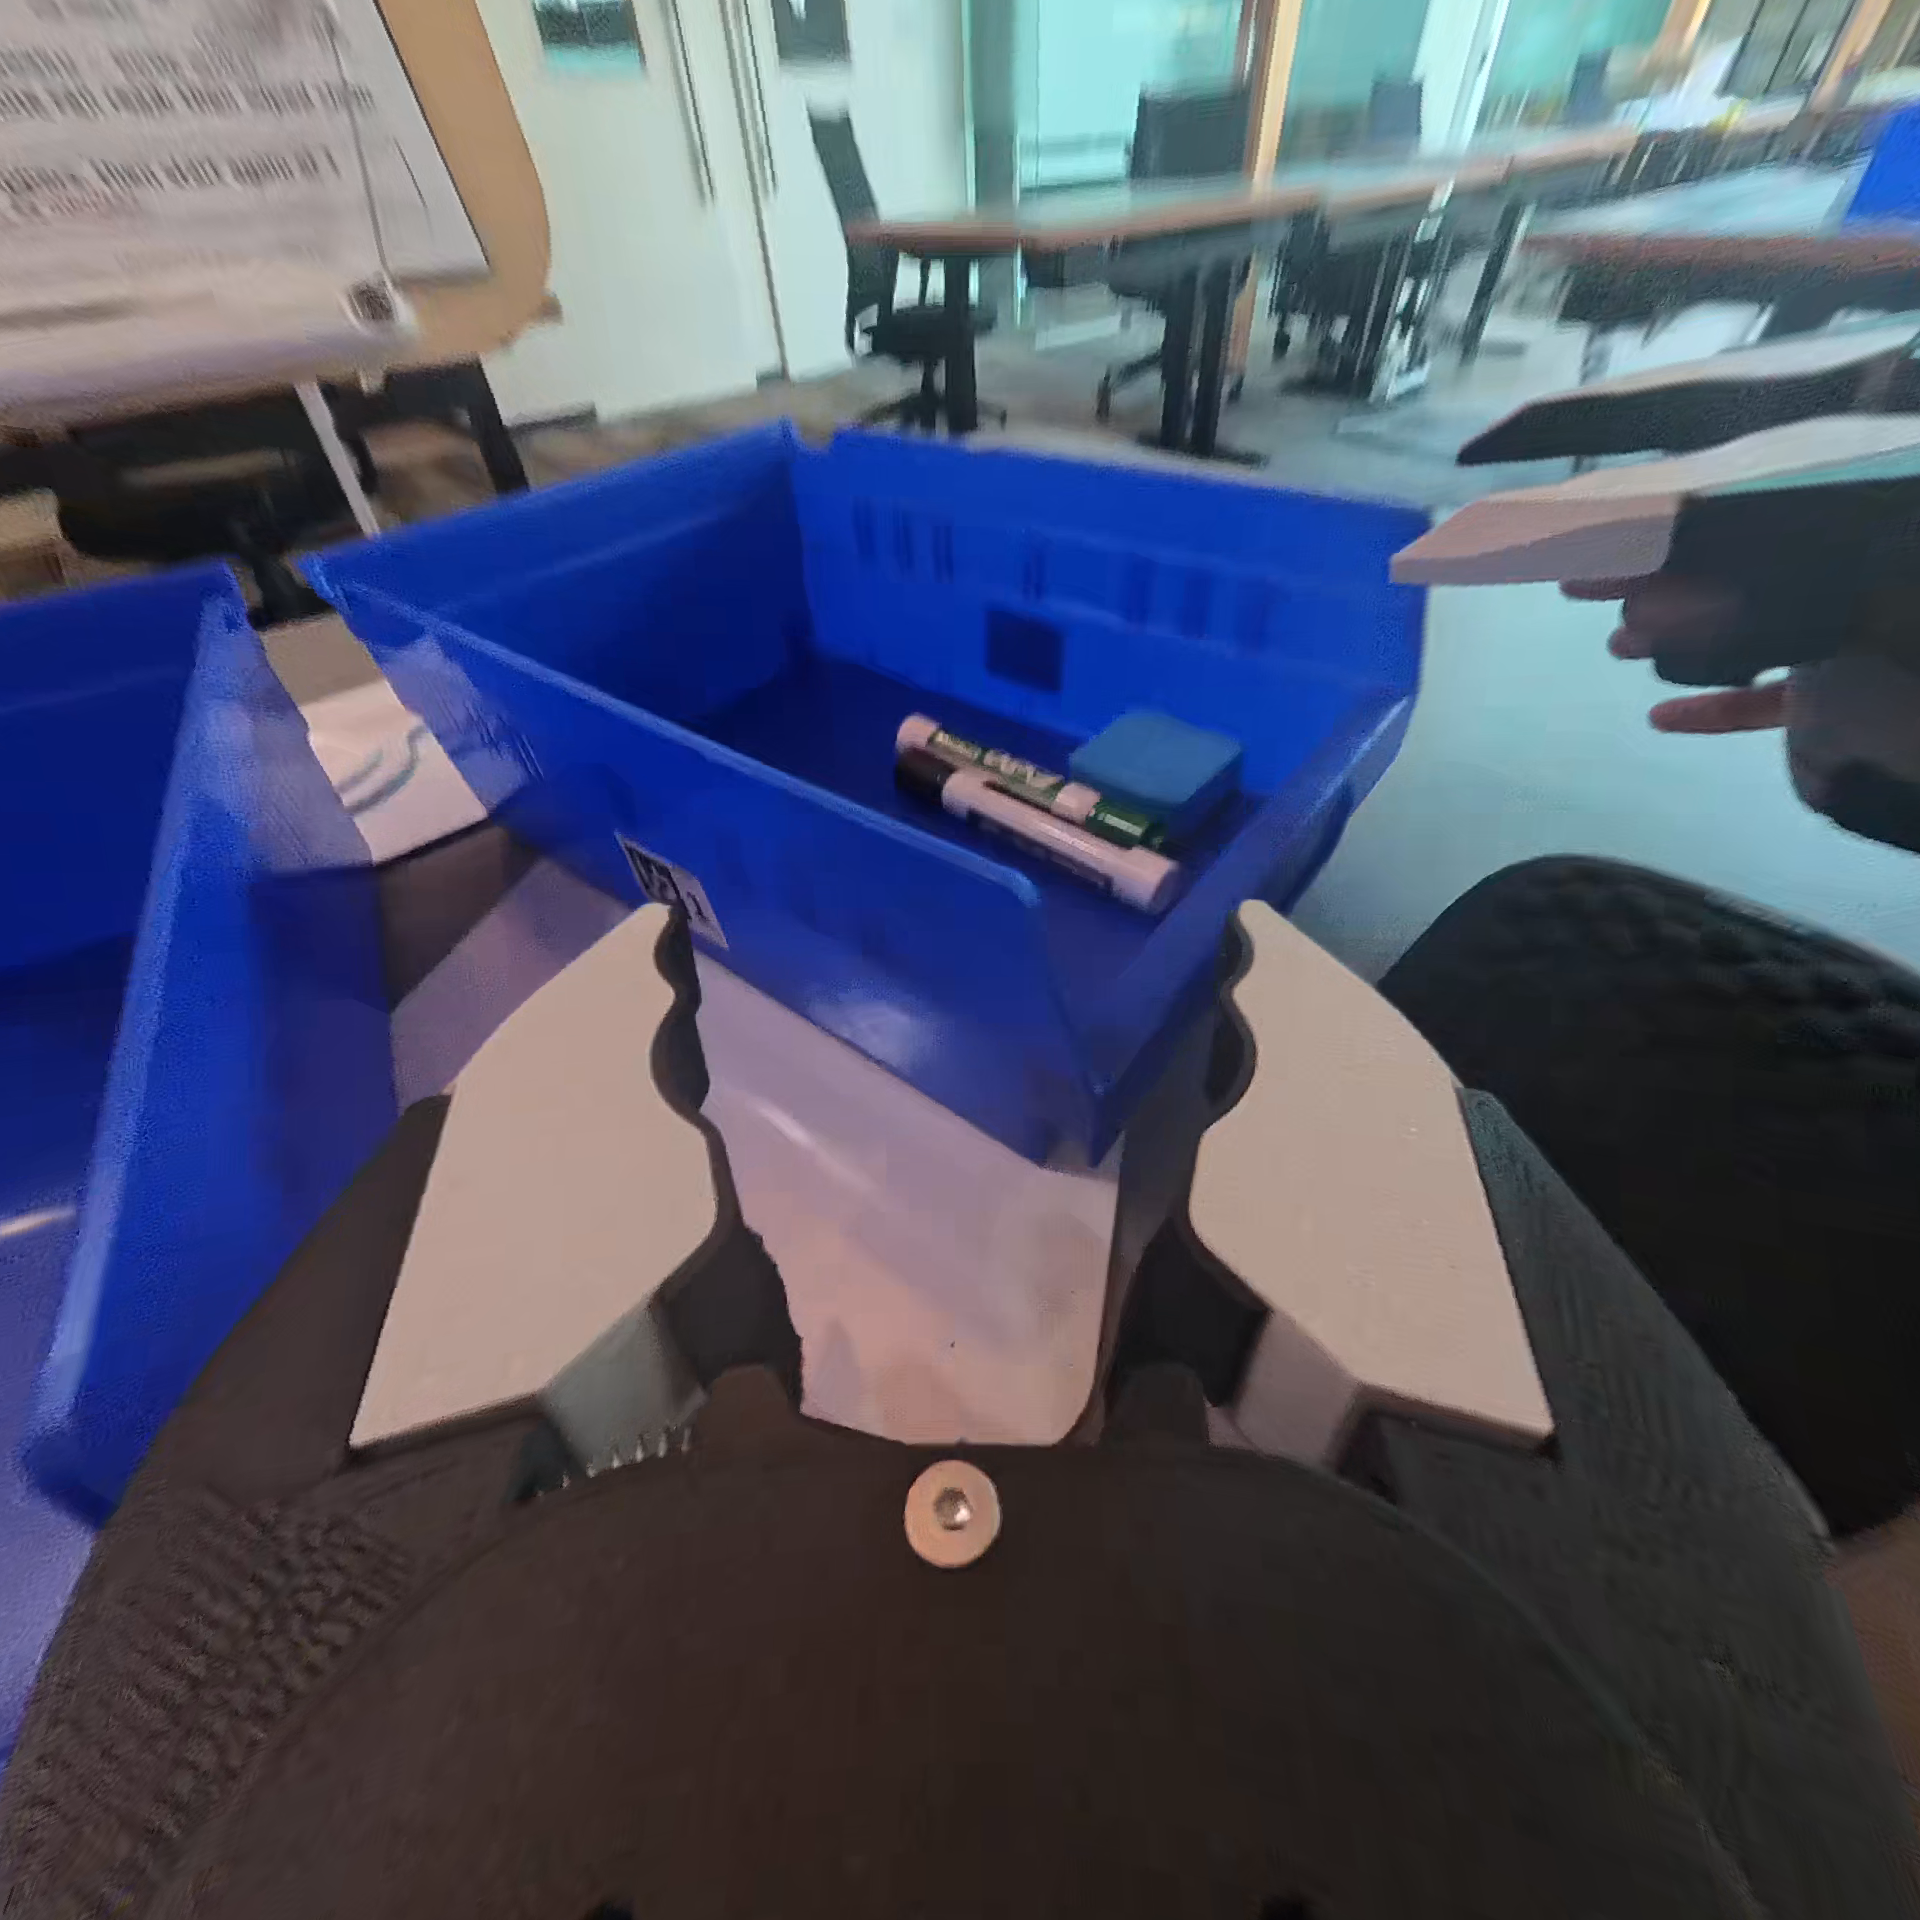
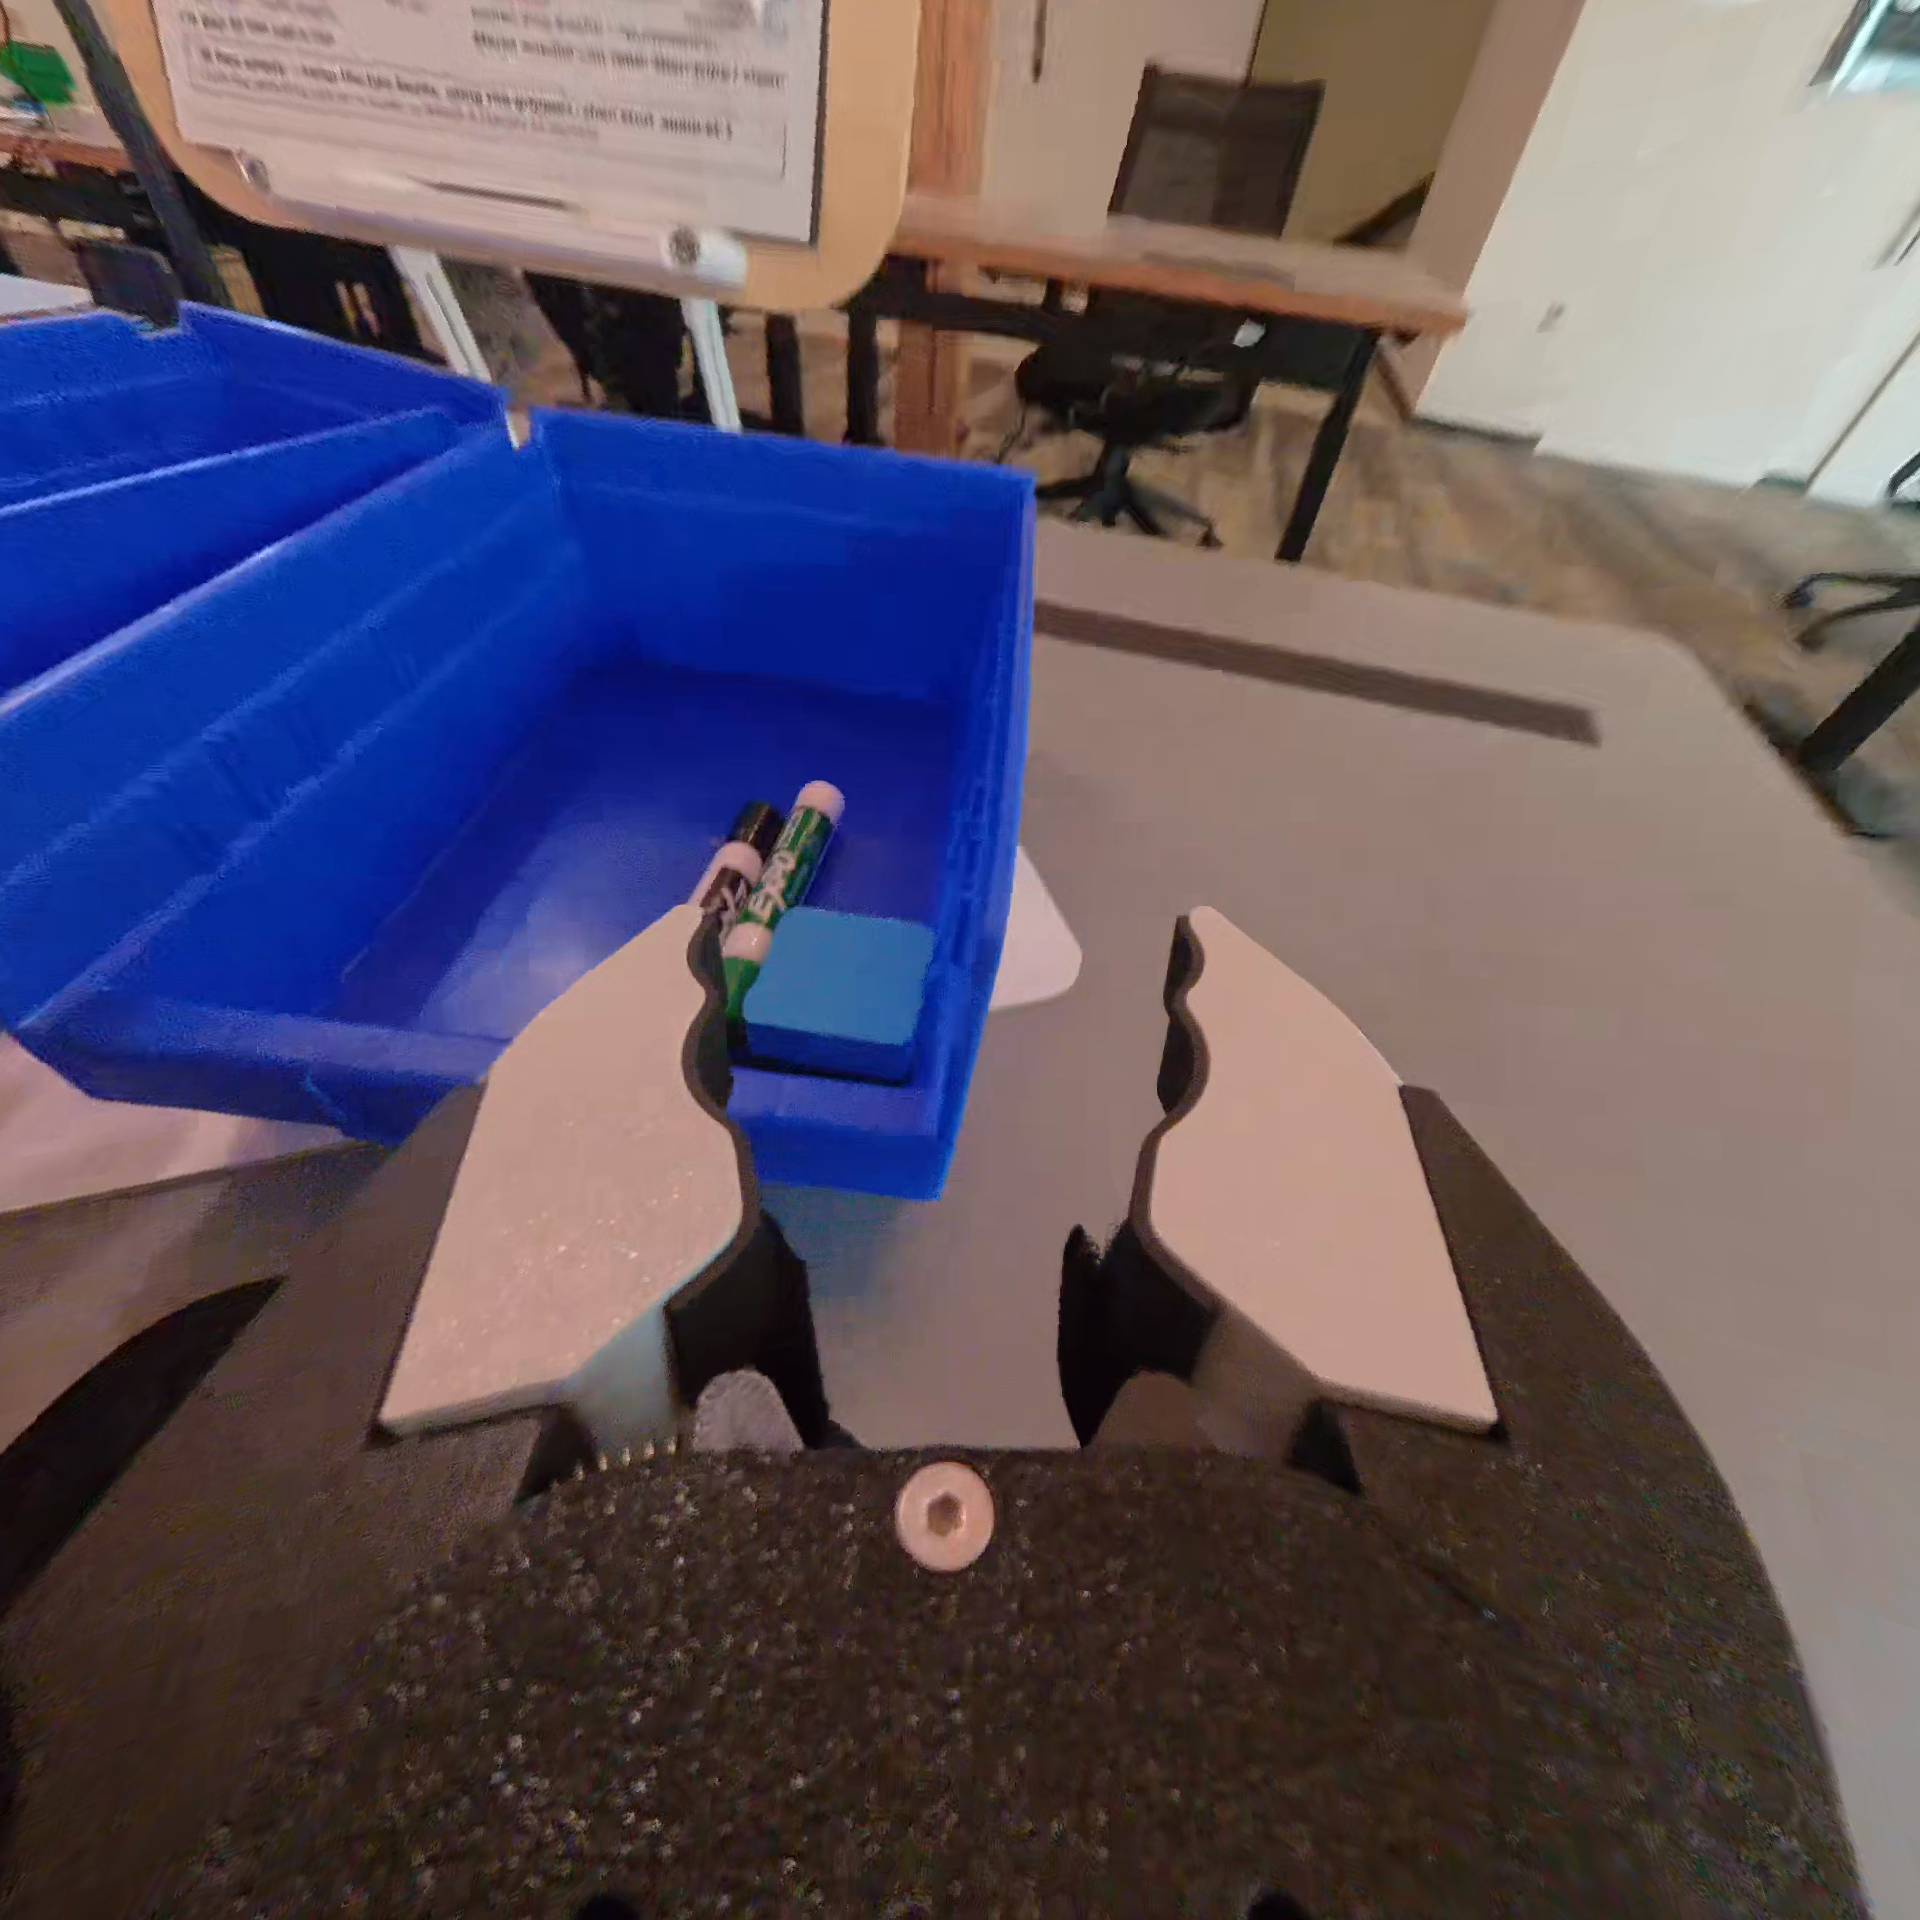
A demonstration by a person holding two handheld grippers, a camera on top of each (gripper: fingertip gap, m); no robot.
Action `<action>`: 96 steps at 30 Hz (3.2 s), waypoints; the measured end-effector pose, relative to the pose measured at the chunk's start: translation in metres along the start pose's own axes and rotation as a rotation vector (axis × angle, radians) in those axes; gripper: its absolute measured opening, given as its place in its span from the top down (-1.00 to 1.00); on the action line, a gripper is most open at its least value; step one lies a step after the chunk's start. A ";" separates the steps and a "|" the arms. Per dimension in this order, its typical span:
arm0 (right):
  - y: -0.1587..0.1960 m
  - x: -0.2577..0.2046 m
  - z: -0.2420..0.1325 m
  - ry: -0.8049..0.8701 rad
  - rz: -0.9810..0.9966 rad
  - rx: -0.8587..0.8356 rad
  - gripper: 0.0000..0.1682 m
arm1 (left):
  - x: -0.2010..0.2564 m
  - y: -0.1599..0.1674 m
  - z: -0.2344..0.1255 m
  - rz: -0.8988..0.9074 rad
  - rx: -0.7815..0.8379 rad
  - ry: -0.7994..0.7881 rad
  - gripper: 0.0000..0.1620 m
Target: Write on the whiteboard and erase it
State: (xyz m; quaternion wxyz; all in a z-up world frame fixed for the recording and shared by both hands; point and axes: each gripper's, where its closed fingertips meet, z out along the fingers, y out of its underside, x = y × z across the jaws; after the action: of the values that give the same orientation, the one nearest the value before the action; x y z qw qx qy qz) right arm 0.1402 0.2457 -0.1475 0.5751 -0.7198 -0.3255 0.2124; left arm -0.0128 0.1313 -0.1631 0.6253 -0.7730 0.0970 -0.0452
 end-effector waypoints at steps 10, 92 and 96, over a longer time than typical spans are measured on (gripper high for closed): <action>0.027 -0.005 0.039 0.038 -0.200 -0.172 0.77 | -0.012 0.017 0.027 0.039 -0.149 -0.057 0.34; -0.105 -0.335 0.064 -0.266 -0.372 0.258 -0.33 | -0.287 0.037 -0.425 -0.235 0.205 -0.920 -0.45; -0.047 -0.291 0.086 -0.219 -0.190 -0.036 -0.40 | -0.246 -0.001 -0.367 -0.178 0.284 -0.713 -0.38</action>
State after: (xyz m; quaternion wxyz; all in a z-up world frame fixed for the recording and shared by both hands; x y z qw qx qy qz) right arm -0.1317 0.1034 -0.1429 0.5409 -0.6684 -0.4566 0.2285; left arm -0.3231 -0.1688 -0.0709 0.7144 -0.6512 -0.2007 0.1592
